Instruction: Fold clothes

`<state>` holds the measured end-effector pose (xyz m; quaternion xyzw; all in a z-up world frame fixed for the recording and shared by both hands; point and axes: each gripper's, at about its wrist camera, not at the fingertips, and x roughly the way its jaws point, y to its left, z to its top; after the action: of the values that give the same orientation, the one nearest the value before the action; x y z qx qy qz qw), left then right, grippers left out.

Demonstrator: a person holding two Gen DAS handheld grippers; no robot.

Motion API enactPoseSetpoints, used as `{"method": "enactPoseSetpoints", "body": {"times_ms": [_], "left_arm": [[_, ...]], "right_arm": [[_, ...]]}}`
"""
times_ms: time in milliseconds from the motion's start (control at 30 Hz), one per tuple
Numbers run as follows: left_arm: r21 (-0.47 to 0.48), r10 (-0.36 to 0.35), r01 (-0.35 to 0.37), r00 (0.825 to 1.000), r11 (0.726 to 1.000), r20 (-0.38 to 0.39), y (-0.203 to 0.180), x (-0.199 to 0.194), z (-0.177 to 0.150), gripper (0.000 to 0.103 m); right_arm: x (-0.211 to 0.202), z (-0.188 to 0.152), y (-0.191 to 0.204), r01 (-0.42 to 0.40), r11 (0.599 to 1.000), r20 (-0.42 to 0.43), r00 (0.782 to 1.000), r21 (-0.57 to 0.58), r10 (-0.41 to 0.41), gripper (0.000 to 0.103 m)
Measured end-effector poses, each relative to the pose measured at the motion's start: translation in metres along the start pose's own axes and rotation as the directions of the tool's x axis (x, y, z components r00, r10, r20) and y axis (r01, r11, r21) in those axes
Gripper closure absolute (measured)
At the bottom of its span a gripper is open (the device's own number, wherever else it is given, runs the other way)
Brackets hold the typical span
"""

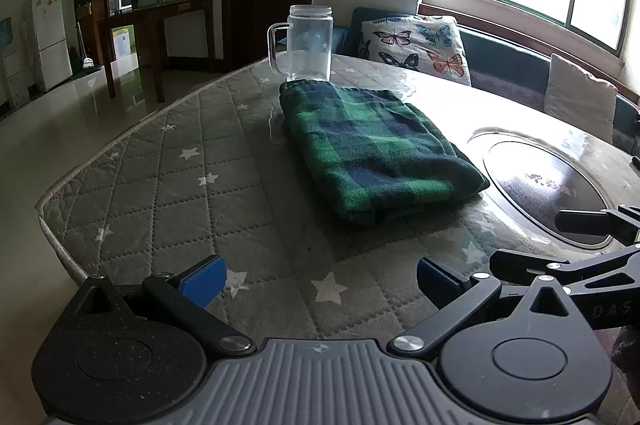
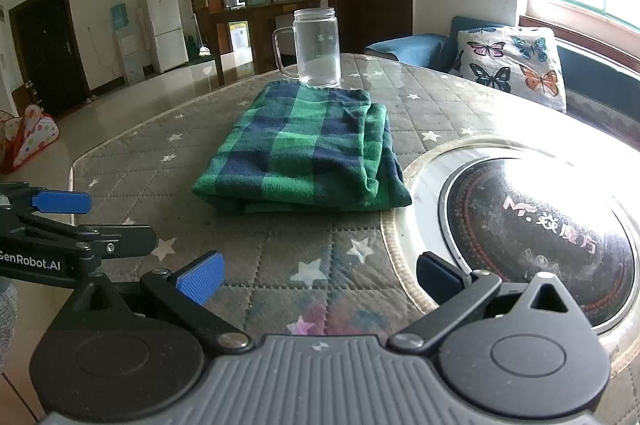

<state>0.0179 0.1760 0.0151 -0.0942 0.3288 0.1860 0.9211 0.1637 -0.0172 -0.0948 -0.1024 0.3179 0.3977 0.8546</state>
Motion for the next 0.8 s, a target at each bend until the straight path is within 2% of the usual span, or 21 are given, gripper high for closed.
{"method": "enactPoseSetpoints", "body": {"times_ms": [800], "left_arm": [[0.004,0.01,-0.01,1.0,1.0,-0.026,-0.005,0.013,-0.001,0.0]], "right_arm": [[0.011,-0.001,-0.006,-0.004,1.0,-0.022,1.0,0.019,0.004,0.0]]}}
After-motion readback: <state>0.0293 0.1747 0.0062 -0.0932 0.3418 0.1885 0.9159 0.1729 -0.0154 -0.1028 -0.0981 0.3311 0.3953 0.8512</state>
